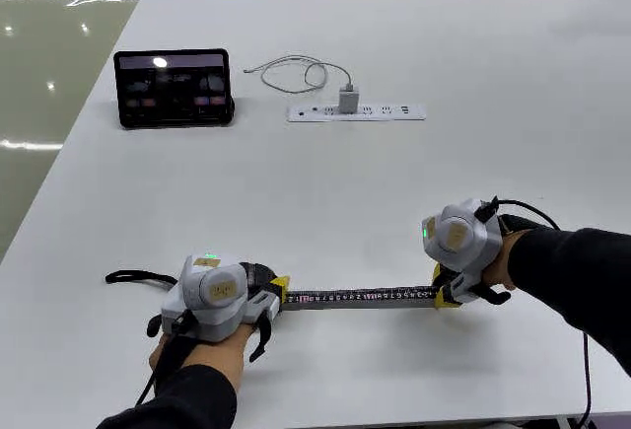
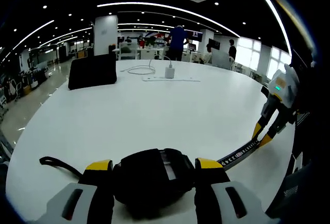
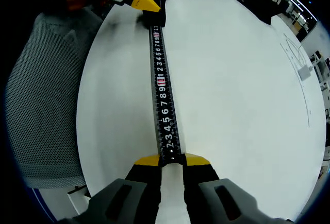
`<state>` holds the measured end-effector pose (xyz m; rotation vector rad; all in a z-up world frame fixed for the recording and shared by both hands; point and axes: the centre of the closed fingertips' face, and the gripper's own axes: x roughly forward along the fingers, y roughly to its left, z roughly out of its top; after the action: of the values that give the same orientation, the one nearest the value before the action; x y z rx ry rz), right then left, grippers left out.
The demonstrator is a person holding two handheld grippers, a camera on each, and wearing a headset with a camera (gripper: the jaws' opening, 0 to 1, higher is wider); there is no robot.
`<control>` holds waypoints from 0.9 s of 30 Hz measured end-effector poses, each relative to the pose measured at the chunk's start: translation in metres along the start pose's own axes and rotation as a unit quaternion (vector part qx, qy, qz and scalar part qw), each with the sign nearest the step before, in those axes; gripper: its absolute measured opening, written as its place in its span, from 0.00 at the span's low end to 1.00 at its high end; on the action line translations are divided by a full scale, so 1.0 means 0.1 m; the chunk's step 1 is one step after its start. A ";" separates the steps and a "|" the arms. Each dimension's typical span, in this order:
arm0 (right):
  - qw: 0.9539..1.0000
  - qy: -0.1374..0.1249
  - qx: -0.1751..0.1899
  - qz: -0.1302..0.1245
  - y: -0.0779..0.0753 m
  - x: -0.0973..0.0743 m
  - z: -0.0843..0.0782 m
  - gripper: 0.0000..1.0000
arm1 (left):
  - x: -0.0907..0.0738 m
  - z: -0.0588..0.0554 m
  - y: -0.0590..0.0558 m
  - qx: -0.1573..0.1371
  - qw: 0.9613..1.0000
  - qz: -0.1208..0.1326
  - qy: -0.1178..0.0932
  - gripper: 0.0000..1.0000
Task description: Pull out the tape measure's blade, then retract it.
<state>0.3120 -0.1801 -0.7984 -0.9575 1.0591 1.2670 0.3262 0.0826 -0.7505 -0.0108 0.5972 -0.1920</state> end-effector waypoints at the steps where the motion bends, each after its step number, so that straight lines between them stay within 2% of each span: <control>1: 1.000 -0.001 0.002 0.000 0.00 0.00 0.00 0.11 | 0.00 0.00 0.00 0.002 1.000 0.000 0.000 0.59; 3: 1.000 -0.003 0.005 -0.001 0.00 0.00 0.00 0.11 | 0.01 -0.01 0.00 0.014 1.000 0.002 0.003 0.58; 10: 1.000 -0.004 0.002 -0.001 0.00 -0.01 0.00 0.11 | 0.01 -0.02 0.00 0.026 1.000 0.003 0.008 0.58; 15: 1.000 -0.011 0.007 -0.003 0.00 0.00 0.00 0.11 | 0.02 -0.02 0.00 0.026 1.000 0.003 0.010 0.58; 17: 1.000 -0.014 -0.004 -0.006 0.01 -0.01 0.01 0.11 | 0.02 -0.02 -0.01 0.026 1.000 0.003 0.010 0.58; 19: 1.000 -0.014 0.005 -0.006 0.01 0.00 0.01 0.11 | 0.02 -0.02 -0.01 0.026 1.000 0.003 0.011 0.58; 27: 1.000 -0.013 0.002 -0.008 0.02 0.01 0.05 0.11 | 0.02 -0.03 -0.01 0.025 1.000 0.001 0.010 0.58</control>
<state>0.3105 -0.1746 -0.7976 -0.9430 1.0319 1.2607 0.3261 0.0815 -0.7536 0.0400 0.6129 -0.2060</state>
